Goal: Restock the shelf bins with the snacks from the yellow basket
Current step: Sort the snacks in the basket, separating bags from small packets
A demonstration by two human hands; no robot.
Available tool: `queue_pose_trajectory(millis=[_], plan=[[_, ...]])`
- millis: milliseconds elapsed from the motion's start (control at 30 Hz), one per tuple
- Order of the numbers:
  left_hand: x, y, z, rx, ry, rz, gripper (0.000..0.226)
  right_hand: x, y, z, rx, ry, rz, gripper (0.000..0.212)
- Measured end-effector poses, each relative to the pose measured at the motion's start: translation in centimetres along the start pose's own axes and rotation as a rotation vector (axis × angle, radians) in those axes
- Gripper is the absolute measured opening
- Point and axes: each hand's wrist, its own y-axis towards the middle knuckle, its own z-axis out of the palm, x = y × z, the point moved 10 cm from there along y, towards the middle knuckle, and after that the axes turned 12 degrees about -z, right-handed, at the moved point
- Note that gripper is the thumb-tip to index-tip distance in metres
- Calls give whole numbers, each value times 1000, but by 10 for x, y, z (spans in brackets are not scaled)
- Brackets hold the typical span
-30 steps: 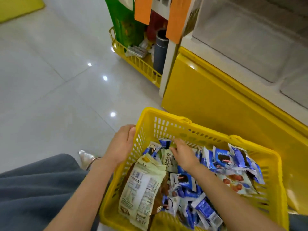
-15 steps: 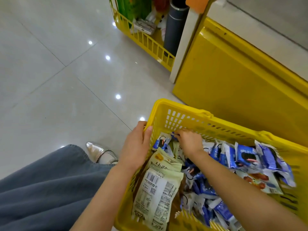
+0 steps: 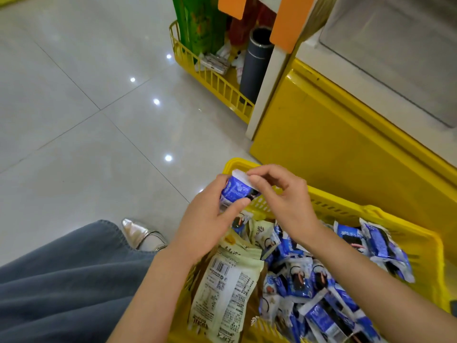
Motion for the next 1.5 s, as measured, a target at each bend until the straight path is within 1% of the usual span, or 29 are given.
queue_pose_trajectory(millis=[33, 100, 167, 233, 300, 367, 433, 500, 567, 633, 733, 833, 900, 967, 1067, 1100, 1167, 1200, 1233, 1300, 1333, 1400, 1433, 1467, 1500], plan=[[4, 1, -9, -61, -30, -25, 20, -9, -1, 2, 7, 32, 37, 14], [16, 3, -31, -195, -124, -91, 11, -43, -11, 9, 51, -9, 146, 16], [28, 6, -45, -278, -196, -147, 10, -93, -34, 25, 187, -136, 302, 24], [37, 9, -51, -309, -222, -185, 8, -143, -64, 47, 389, -243, 439, 33], [44, 12, -54, -328, -246, -211, 7, -180, -89, 67, 556, -287, 536, 39], [48, 15, -54, -340, -301, -236, 10, -206, -105, 81, 663, -335, 598, 40], [49, 18, -51, -336, -359, -262, 12, -223, -112, 88, 730, -402, 628, 41], [47, 22, -50, -325, -386, -272, 12, -234, -114, 90, 730, -444, 654, 45], [46, 25, -48, -312, -378, -278, 10, -242, -115, 92, 716, -454, 680, 45], [47, 27, -46, -306, -358, -287, 8, -247, -117, 96, 710, -403, 720, 45], [47, 26, -40, -286, -333, -298, 5, -247, -117, 100, 663, -302, 778, 57], [44, 23, -36, -275, -305, -289, 2, -230, -106, 91, 598, -331, 712, 61], [39, 21, -34, -269, -301, -271, 2, -210, -96, 75, 508, -350, 635, 56], [35, 18, -29, -242, -325, -266, 5, -187, -88, 55, 393, -308, 597, 53], [31, 13, -22, -203, -336, -266, 9, -145, -78, 27, 281, -156, 570, 47], [31, 11, -21, -203, -328, -265, 10, -129, -74, 19, 245, -96, 562, 40], [31, 8, -25, -248, -293, -251, 10, -97, -66, 6, 159, 66, 545, 25], [32, 8, -27, -272, -234, -248, 9, -85, -64, 5, 130, 171, 545, 23], [31, 6, -26, -276, -166, -237, 10, -72, -61, 6, 122, 264, 549, 25], [33, 6, -18, -215, -104, -259, 10, -54, -58, 14, 184, 352, 560, 26], [38, 4, -13, -158, -168, -302, 10, -47, -57, 18, 229, 364, 561, 28], [43, 5, 4, -6, -349, -417, 28, -37, -52, 24, 305, 355, 558, 32], [44, 5, 11, 71, -357, -475, 37, -33, -48, 27, 336, 342, 549, 33], [45, 6, 13, 112, -322, -526, 37, -29, -44, 30, 360, 328, 531, 32], [46, 8, 11, 122, -291, -525, 30, -26, -39, 33, 379, 308, 501, 32]])
